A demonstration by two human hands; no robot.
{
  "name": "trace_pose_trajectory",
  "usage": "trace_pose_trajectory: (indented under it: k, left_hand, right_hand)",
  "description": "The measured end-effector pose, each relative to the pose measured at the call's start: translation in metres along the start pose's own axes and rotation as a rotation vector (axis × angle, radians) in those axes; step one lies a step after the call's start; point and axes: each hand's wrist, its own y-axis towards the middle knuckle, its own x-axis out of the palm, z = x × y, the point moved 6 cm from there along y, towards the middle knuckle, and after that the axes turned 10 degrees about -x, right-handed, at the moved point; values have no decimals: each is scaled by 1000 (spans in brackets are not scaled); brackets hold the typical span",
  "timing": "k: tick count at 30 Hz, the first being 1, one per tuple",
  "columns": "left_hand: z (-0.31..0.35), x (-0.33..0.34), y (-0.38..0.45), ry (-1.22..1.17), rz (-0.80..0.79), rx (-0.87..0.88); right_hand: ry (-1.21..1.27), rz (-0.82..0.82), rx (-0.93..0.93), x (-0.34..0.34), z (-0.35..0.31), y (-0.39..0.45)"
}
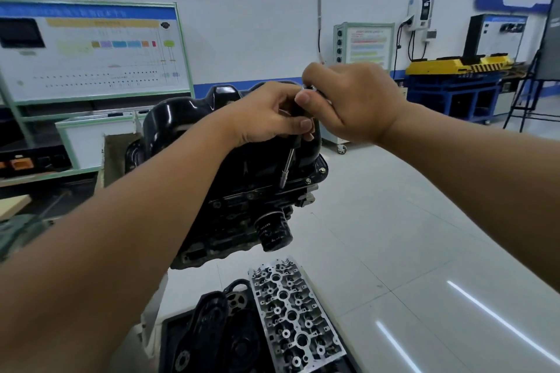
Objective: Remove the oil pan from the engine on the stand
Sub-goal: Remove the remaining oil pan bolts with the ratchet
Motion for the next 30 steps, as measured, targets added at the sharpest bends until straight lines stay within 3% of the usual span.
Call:
trace_pose_trajectory:
  k: [2, 7, 10, 15, 21, 24, 27, 30]
  left_hand:
    - [-2, 5, 1, -39, 69, -13]
    - [-3, 38, 6, -298, 491, -102]
    - [-7, 59, 6, -233, 543, -2]
    - [-16, 38, 15, -236, 701, 14]
    - [-23, 27, 8, -215, 693, -2]
    - [-17, 19, 4, -127, 500, -58]
    - [-11, 16, -10, 106, 227, -76]
    - [-6, 4, -25, 268, 87, -85]
  right_hand:
    - [-40, 16, 25, 1, 4, 0]
    - [-86, 110, 135, 8, 23, -3]
    - [-30, 101, 315, 18, 49, -24]
    - [46, 27, 486, 37, 54, -23]
    - [72, -157, 522, 12, 20, -35]
    - [276, -177, 493, -2, -7, -43]
    - [716, -89, 656, -4, -10, -62]
    - [934, 190, 789, -6, 3, -74]
